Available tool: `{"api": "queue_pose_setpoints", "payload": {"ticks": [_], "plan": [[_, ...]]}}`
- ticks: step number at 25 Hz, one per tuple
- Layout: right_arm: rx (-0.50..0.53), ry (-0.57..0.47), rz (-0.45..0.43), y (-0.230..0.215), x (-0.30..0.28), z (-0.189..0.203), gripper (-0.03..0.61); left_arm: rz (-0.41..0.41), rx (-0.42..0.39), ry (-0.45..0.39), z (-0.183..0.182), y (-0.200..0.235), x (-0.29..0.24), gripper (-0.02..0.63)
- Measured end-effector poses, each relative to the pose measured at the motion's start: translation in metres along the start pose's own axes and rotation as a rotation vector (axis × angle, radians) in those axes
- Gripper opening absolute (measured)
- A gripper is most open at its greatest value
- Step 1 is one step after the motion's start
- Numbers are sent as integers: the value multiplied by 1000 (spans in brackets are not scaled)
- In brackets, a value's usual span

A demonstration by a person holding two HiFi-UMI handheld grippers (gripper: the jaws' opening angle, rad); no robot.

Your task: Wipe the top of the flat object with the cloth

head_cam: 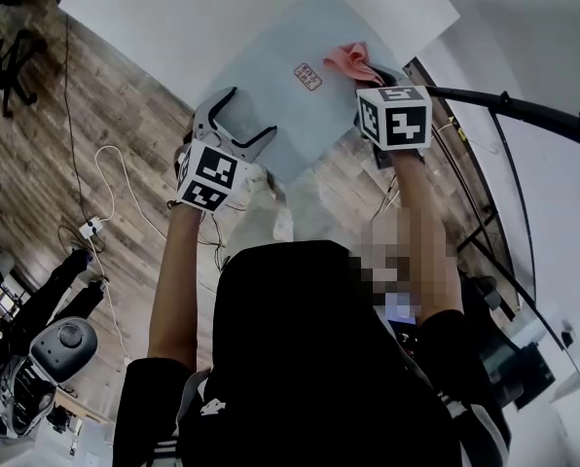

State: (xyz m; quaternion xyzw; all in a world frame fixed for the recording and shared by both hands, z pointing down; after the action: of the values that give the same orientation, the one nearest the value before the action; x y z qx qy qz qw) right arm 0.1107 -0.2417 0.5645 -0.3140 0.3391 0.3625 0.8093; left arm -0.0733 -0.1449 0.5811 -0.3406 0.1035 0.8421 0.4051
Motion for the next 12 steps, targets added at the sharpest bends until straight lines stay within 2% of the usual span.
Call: {"api": "queue_pose_setpoints", "payload": {"ticks": [5,12], "plan": [[4,1,18,3,-1,-1,44,-4,1,-3,1,0,1,395],[29,13,-5,17,-10,-7,44,-6,2,-6,1,1,1,396]]}}
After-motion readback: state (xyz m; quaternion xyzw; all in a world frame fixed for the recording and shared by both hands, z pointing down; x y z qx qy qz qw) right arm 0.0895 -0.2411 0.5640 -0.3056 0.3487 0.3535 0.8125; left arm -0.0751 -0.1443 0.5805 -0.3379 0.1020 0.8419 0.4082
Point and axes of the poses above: the fingertips, and each gripper's own axes: x backward along the fingers, y to its left, z out of its underside, the point moved 2 cm from there along x, backward along the fingers, and after that the axes turned 13 degrees about -z, right-handed, at the moved point
